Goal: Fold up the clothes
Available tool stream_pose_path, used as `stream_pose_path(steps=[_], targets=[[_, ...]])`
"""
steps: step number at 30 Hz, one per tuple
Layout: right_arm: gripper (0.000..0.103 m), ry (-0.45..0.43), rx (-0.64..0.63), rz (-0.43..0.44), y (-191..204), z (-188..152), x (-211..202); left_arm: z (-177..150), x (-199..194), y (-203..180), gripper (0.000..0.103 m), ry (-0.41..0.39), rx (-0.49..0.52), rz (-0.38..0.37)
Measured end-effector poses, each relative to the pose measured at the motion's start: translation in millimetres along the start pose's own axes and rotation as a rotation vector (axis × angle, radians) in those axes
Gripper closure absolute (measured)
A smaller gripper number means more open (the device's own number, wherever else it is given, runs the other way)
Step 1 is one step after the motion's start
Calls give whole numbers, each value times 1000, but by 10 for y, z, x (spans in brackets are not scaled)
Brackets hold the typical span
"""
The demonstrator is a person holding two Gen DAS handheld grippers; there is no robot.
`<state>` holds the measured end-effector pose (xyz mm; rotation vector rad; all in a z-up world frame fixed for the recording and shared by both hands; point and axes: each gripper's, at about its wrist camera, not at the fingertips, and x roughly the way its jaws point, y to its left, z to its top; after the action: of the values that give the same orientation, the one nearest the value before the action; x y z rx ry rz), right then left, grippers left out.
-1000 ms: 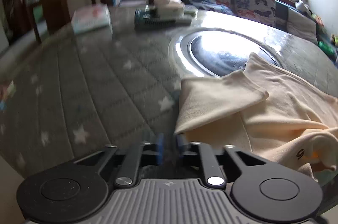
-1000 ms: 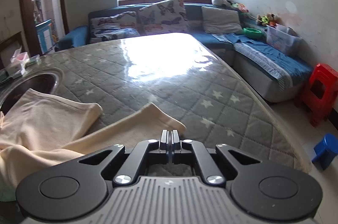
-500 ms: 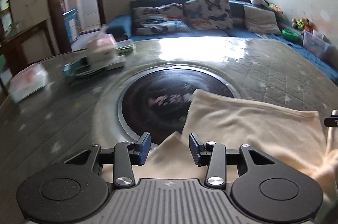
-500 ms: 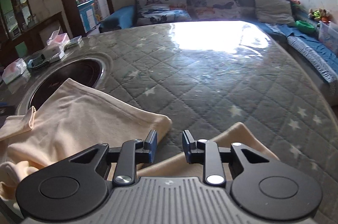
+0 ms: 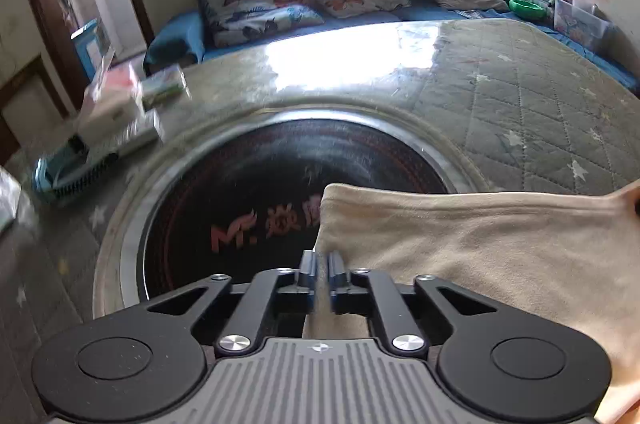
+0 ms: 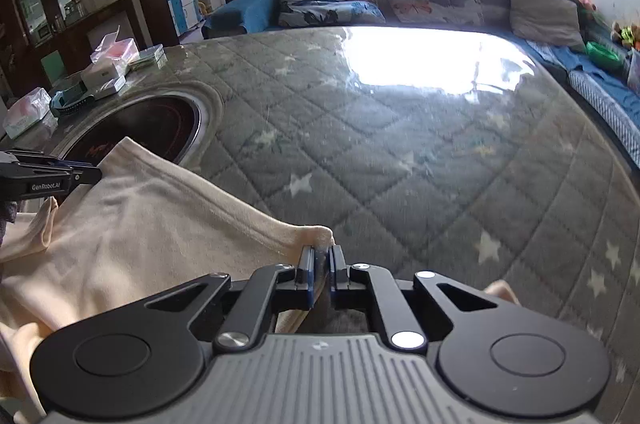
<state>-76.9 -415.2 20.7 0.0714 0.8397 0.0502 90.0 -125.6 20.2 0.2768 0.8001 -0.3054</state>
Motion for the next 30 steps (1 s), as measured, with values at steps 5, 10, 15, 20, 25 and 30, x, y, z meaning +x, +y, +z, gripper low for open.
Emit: stream_pose_path(steps=[5,10,15,20,25,30], targets=[[97,-58,-64,-24,45,378,87,215,55,84,101,-35,-34,41],[97,-123,-89,-48,78,800,268,433,168,171,101,-66,-68,75],[96,-89,-100,-45,52,1022,490,472,207,155,98,-50,-73,61],[95,-126,-216,-32,205,851,225,428,110,-46,98,-66,-30,-25],[92,-112,-260,-21,251,564,-56,339,3,-282,98,-64,-1,-121],[87,-52,-251,-77,120,101,-307,125,-354,-454,98,-113,49,-211]])
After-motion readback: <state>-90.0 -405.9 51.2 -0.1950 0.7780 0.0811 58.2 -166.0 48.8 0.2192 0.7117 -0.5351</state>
